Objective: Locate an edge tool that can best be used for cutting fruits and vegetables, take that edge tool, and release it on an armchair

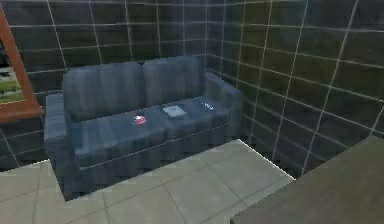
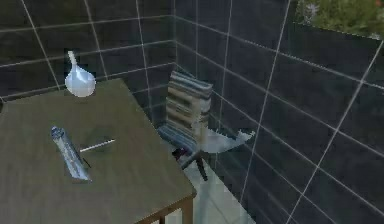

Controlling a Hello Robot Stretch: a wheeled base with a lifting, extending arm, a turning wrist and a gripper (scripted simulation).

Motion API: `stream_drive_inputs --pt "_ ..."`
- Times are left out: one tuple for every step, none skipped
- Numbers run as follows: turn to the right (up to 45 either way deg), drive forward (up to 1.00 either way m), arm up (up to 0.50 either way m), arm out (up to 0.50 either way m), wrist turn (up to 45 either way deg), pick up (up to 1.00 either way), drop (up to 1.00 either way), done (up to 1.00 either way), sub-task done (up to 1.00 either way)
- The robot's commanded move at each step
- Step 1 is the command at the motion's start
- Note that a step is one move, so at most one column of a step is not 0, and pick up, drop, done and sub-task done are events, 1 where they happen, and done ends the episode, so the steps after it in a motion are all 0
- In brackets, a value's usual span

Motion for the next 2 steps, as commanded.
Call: stream_drive_inputs --pt "-45.0 0.00 0.00 0.00 0.0 0.00 0.00 0.00 0.00" --pt "-3.0 0.00 0.00 0.00 0.0 0.00 0.00 0.00 0.00"
